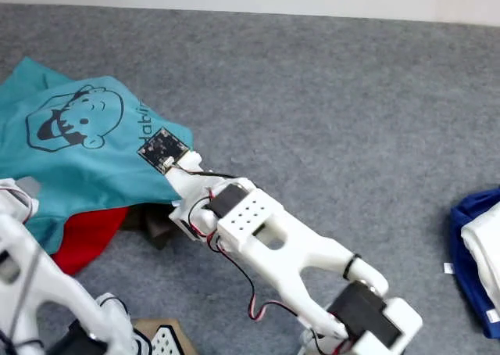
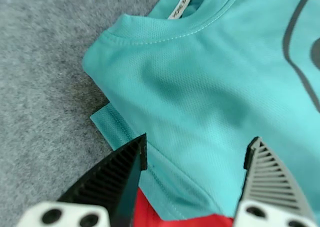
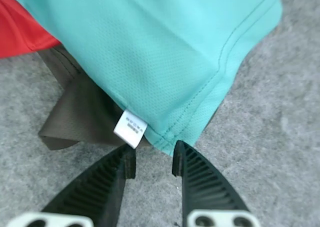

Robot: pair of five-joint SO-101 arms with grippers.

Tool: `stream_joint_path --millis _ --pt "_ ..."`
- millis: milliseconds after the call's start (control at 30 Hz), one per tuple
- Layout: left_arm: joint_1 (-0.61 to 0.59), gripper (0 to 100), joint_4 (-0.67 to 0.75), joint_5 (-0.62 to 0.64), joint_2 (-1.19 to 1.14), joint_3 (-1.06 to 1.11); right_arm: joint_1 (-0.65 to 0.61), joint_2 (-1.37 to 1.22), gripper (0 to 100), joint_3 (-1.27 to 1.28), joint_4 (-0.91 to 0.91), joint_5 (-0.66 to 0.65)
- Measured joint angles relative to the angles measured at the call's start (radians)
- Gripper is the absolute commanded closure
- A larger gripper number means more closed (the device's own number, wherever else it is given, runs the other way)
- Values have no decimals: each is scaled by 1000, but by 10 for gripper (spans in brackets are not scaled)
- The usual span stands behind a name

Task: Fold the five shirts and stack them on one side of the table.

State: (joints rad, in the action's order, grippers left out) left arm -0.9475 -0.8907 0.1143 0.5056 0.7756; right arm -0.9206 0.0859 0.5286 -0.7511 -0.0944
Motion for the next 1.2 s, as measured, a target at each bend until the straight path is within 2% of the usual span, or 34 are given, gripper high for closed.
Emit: stream_joint_path --millis 200,367,733,933,1200 --pt "-2 687 0 0 -95 -46 0 -109 869 -49 46 0" --pt "-2 687 0 3 -98 -46 2 -160 997 -84 61 0" --pt "28 688 0 3 -98 -46 74 -147 992 -87 61 0" --pt "110 688 0 3 -98 -46 176 72 992 -54 32 0" --pt "189 688 0 3 -100 -46 399 470 992 94 8 0"
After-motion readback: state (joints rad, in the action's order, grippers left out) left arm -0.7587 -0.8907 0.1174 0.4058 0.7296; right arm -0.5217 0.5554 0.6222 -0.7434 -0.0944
